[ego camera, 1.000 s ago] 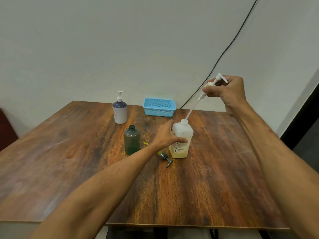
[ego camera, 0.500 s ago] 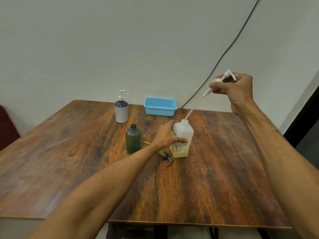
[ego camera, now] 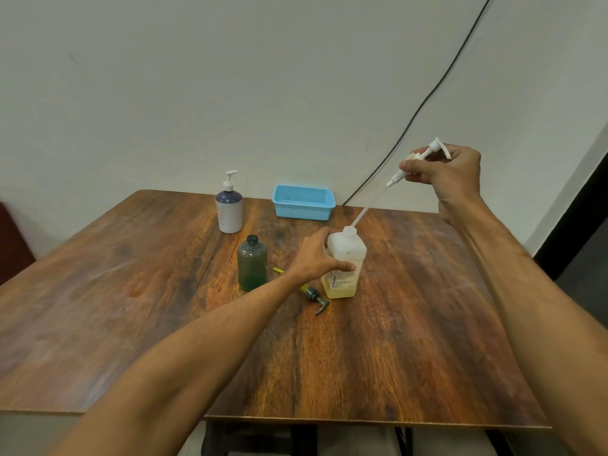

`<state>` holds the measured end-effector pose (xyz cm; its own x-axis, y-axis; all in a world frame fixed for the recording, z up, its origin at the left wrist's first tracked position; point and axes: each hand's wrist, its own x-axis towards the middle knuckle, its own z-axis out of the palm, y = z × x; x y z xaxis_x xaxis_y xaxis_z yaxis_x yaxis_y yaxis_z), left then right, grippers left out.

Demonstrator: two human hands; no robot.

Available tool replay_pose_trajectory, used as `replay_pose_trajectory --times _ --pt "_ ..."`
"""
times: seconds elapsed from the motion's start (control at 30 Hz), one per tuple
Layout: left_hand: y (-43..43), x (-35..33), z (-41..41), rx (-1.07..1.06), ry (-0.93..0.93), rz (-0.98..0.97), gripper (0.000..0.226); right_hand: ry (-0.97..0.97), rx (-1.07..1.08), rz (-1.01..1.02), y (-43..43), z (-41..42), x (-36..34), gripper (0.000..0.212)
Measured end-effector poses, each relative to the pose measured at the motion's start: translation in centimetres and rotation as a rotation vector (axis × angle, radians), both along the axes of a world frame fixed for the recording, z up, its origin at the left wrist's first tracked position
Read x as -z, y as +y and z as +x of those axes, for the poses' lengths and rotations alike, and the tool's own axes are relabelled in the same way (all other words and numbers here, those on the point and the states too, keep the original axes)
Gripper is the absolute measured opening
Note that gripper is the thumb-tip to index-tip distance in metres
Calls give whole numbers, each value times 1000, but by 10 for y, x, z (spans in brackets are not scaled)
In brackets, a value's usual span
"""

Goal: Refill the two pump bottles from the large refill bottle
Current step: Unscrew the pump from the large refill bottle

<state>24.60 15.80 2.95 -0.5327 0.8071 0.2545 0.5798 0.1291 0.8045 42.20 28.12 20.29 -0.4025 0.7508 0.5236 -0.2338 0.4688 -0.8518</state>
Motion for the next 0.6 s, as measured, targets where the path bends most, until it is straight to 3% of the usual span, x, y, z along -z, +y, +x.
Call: replay_pose_trajectory --times 0.3,0.6 --pt "2 2 -3 1 21 -3 82 -47 10 -1 0 -2 12 29" --pt "0 1 -2 11 22 17 76 148 78 -321 22 27 23 25"
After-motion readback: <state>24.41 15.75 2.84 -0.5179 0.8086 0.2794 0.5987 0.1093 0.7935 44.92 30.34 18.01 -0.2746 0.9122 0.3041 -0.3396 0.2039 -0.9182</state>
